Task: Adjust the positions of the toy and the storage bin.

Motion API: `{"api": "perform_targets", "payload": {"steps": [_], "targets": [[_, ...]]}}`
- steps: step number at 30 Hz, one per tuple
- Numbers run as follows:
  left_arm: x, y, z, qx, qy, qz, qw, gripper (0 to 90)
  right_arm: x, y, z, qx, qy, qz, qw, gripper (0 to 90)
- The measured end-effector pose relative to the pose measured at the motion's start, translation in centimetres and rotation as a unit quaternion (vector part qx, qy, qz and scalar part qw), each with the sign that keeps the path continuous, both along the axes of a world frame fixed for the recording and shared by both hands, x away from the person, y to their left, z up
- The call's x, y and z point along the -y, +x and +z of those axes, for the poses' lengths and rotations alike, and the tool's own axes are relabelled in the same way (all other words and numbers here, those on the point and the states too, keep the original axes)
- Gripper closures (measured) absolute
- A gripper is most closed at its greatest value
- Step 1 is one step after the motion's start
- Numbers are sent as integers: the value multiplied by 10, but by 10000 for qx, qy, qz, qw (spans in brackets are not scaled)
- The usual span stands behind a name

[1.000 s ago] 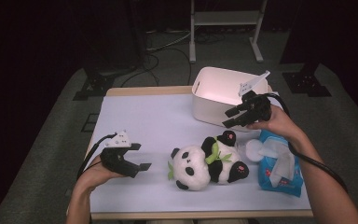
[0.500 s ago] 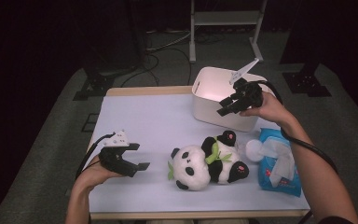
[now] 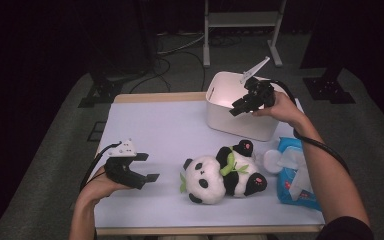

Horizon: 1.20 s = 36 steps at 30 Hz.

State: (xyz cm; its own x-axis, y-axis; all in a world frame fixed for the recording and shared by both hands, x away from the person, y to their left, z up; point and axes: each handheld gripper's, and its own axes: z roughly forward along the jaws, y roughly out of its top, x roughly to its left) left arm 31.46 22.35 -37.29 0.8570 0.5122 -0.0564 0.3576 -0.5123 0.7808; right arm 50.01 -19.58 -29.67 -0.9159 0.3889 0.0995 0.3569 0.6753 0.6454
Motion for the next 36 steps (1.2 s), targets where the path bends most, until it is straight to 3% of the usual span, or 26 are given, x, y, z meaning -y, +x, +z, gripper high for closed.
{"api": "perform_targets", "payload": {"steps": [8, 15, 19, 28, 36], "targets": [[-1, 1, 0, 4, -28, -6, 10000, 161, -1, 7, 1, 44, -146, -88, 9998, 600], [-3, 1, 0, -7, -50, 12, 10000, 161, -12, 15, -12, -118, -492, -23, 9987, 760], [-5, 1, 0, -18, -62, 43, 10000, 161, -15, 19, -17, -140, -542, -40, 9984, 836], [-6, 1, 0, -37, -124, 63, 9999, 161, -21, 17, -16, 65, -633, 30, 9980, 863], [-5, 1, 0, -40, -124, 38, 9999, 161, -34, 6, -16, 63, -552, 281, 9981, 861]]}}
